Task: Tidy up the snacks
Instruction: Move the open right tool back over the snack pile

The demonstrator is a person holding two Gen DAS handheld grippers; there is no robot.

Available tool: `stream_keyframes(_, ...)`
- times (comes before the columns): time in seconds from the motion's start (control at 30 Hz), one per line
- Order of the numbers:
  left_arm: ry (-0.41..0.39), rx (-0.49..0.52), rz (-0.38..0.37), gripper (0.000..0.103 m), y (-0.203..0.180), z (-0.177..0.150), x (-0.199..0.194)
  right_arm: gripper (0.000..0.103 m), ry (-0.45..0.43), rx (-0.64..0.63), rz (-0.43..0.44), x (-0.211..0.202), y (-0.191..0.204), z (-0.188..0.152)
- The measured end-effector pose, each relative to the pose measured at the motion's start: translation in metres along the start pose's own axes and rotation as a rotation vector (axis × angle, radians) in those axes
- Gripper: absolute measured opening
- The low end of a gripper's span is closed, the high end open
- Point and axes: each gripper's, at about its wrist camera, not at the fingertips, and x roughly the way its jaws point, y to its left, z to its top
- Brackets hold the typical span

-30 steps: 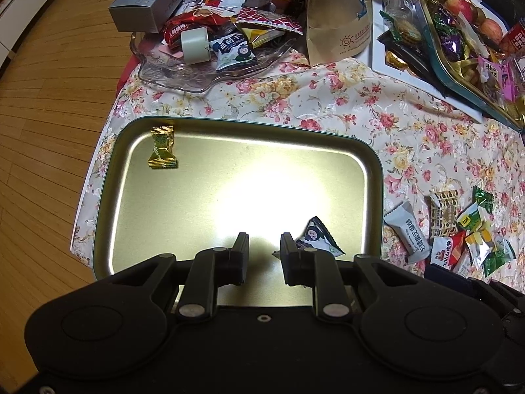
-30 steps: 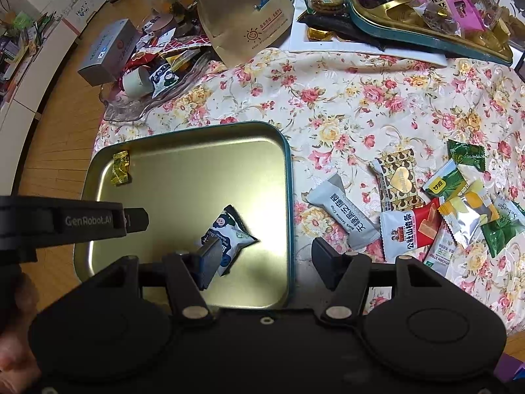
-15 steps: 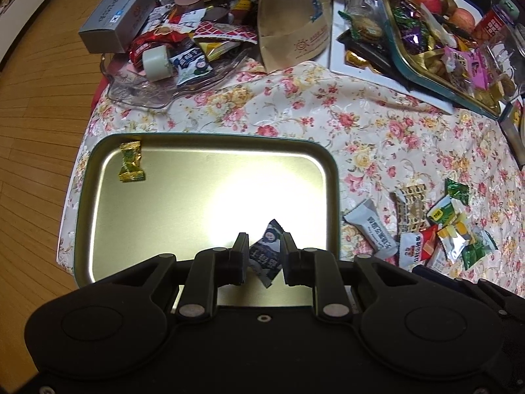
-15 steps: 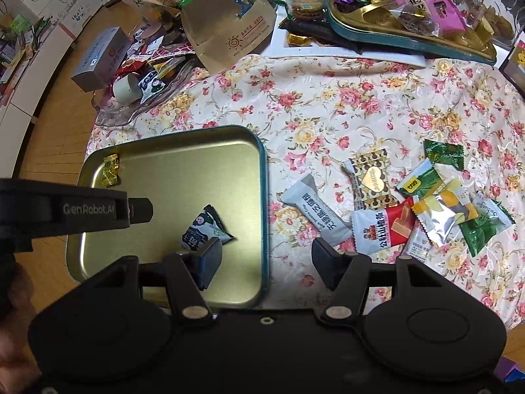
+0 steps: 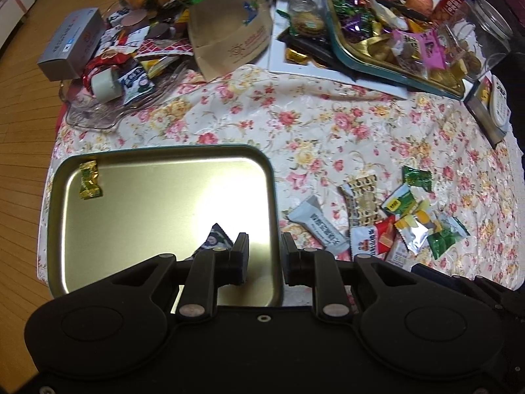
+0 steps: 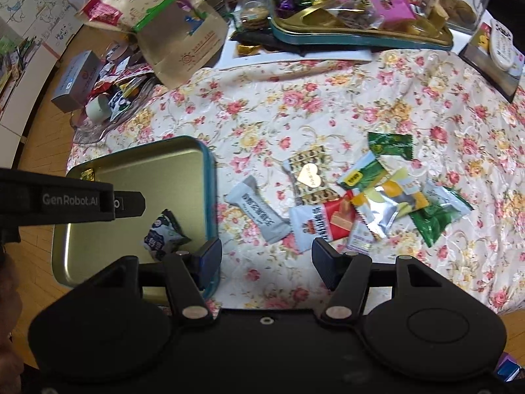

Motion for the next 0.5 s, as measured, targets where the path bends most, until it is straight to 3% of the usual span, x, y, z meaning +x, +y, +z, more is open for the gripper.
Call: stream_keyframes(0.5,0.032,0.114,-0.049,0.03,-0.071,0.011,0.016,0.064,-0.044,0.223,-0.038,-0.02,-0.106,0.008)
